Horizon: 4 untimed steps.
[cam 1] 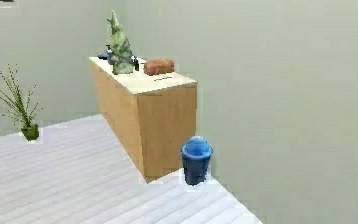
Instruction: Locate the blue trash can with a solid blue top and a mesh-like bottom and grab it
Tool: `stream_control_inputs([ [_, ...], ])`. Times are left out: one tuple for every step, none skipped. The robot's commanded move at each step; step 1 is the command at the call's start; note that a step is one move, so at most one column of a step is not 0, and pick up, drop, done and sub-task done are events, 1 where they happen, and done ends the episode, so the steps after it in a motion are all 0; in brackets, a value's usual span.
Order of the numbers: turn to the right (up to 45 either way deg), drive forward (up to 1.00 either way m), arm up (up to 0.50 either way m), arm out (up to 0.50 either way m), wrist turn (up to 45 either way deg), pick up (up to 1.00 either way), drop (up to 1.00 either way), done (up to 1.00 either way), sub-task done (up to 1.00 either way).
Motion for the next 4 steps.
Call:
stream_control_inputs([
  [0.0,0.50,0.00,0.00,0.0,0.00,0.00,0.00,0.00],
  [-45.0,0.00,0.00,0.00,0.0,0.00,0.00,0.00,0.00],
  [-33.0,0.00,0.00,0.00,0.0,0.00,0.00,0.00,0.00],
  [45.0,0.00,0.00,0.00,0.0,0.00,0.00,0.00,0.00],
])
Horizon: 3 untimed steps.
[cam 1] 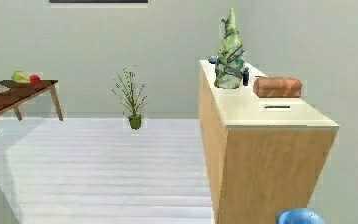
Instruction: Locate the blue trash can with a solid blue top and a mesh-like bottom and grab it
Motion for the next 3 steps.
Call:
stream_control_inputs([
  [45.0,0.00,0.00,0.00,0.0,0.00,0.00,0.00,0.00],
  [18.0,0.00,0.00,0.00,0.0,0.00,0.00,0.00,0.00],
  [0.0,0.30,0.00,0.00,0.0,0.00,0.00,0.00,0.00],
])
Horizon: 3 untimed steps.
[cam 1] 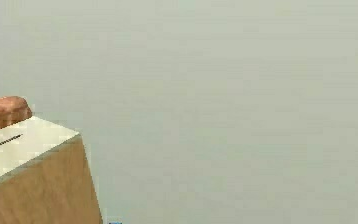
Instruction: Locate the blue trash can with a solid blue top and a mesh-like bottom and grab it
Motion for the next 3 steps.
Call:
stream_control_inputs([
  [-45.0,0.00,0.00,0.00,0.0,0.00,0.00,0.00,0.00],
  [-45.0,0.00,0.00,0.00,0.0,0.00,0.00,0.00,0.00],
  [-24.0,0.00,0.00,0.00,0.0,0.00,0.00,0.00,0.00],
])
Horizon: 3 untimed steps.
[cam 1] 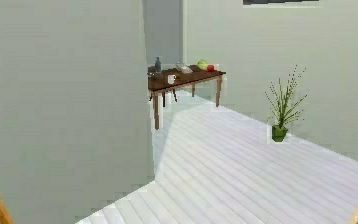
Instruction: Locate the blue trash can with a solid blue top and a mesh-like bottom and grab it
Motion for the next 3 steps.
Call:
stream_control_inputs([
  [0.0,0.00,0.46,0.00,0.0,0.00,0.00,0.00,0.00],
  [0.0,0.00,0.00,0.36,0.0,0.00,0.00,0.00,0.00],
  [0.0,0.00,0.00,0.00,45.0,0.00,0.00,0.00,0.00],
])
